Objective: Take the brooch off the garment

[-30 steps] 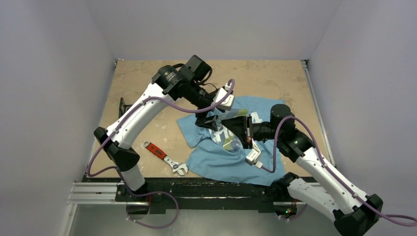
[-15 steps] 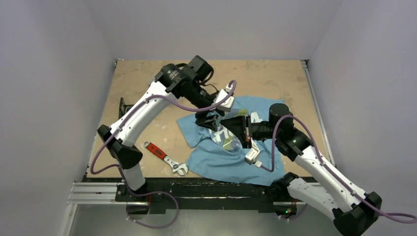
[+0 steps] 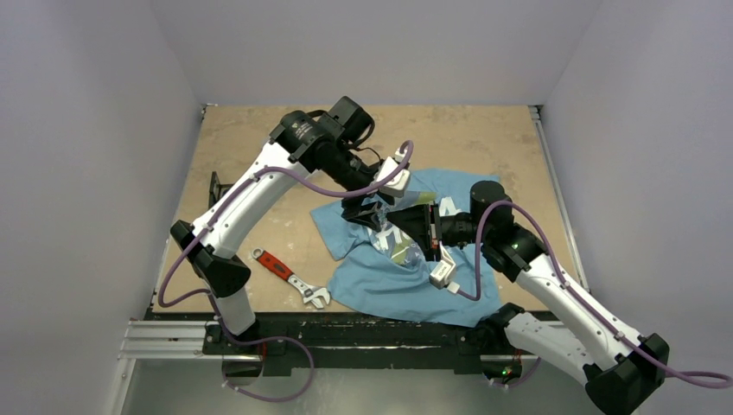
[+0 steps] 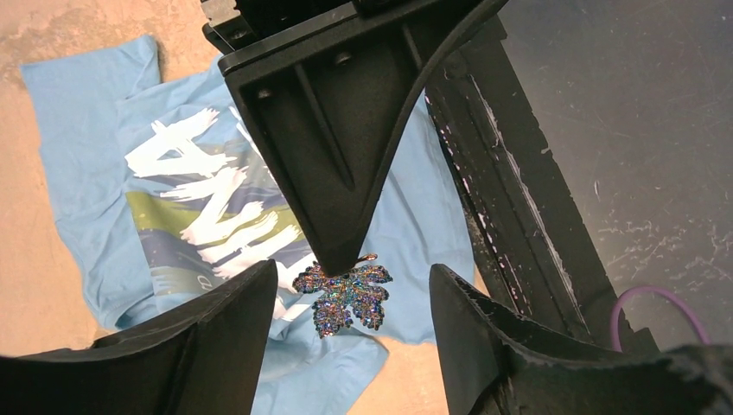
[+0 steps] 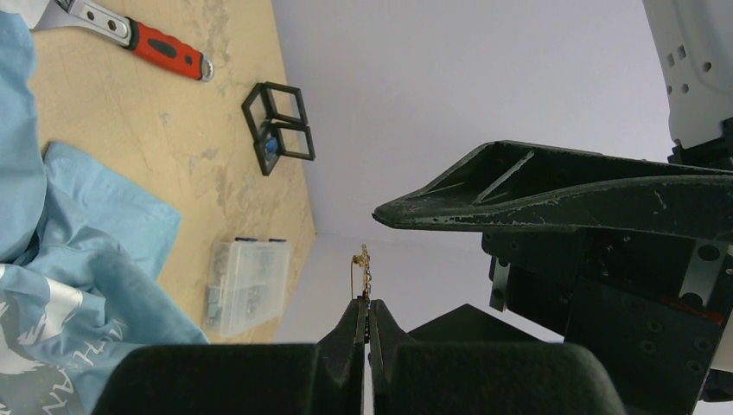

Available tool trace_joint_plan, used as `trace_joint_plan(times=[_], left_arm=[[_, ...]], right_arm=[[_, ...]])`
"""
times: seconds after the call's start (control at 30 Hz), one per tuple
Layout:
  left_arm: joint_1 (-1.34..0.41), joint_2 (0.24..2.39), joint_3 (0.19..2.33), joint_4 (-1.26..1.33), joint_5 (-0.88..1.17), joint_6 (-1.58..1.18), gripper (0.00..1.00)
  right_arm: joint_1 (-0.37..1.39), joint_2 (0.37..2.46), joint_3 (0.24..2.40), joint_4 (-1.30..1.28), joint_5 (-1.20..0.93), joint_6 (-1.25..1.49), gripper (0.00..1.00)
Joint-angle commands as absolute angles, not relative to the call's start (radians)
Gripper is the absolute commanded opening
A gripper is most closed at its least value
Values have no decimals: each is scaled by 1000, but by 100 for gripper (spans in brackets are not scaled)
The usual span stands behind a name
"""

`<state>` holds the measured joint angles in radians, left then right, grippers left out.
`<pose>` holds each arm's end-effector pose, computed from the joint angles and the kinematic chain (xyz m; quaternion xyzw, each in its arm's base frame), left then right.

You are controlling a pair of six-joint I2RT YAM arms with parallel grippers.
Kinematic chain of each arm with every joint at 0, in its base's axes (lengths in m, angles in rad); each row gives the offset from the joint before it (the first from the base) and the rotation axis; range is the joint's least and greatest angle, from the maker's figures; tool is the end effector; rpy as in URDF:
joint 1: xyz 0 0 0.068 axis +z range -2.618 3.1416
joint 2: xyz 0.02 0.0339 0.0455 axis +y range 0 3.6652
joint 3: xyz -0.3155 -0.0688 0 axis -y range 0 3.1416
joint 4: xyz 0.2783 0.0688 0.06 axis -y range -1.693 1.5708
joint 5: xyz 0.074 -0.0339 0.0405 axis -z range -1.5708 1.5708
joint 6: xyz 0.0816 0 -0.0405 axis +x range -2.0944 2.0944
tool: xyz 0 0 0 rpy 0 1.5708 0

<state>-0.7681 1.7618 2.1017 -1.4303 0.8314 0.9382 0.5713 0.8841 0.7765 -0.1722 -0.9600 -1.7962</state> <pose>0.2328 -0.3087 0.4582 0.7326 0.5120 -0.3723 0.2502 0.1483 0.1748 0.3539 -0.7610 0.0102 -0.0049 0.6487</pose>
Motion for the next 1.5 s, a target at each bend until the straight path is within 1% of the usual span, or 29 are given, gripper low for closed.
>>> trace_joint_plan(times=[0.0, 0.3, 0.47, 0.7, 0.83, 1.0, 1.13, 1.33, 1.37, 1.4, 1.43, 1.47], left_arm=[[-772, 1767, 2115, -1447, 847, 976, 63], [-772, 1781, 2115, -1456, 843, 975, 59], [-772, 1787, 2112, -1459, 835, 971, 58], [-770, 1793, 2107, -1467, 830, 977, 52], [-766, 1794, 2107, -1469, 832, 976, 47], [-764, 1798, 2104, -1470, 827, 976, 51], [-764, 1798, 2104, -1472, 828, 981, 48], [-761, 1792, 2108, -1471, 834, 984, 37], [-760, 1792, 2110, -1471, 834, 985, 36], [-759, 1791, 2111, -1471, 834, 985, 35], [-757, 1790, 2110, -1471, 836, 985, 34], [-753, 1789, 2108, -1474, 836, 985, 33]], right_arm=[[577, 890, 811, -169, -980, -1809, 0], [578, 893, 809, -163, -983, -1815, 0], [578, 894, 811, -162, -982, -1817, 0], [578, 899, 812, -159, -982, -1818, 0], [578, 902, 812, -159, -982, -1816, 0], [577, 904, 815, -158, -982, -1816, 0], [577, 904, 815, -160, -982, -1814, 0], [578, 905, 818, -166, -981, -1815, 0], [577, 905, 818, -165, -982, -1815, 1], [577, 905, 817, -164, -983, -1814, 6], [577, 905, 816, -161, -981, -1812, 12], [577, 905, 815, -161, -977, -1812, 22]])
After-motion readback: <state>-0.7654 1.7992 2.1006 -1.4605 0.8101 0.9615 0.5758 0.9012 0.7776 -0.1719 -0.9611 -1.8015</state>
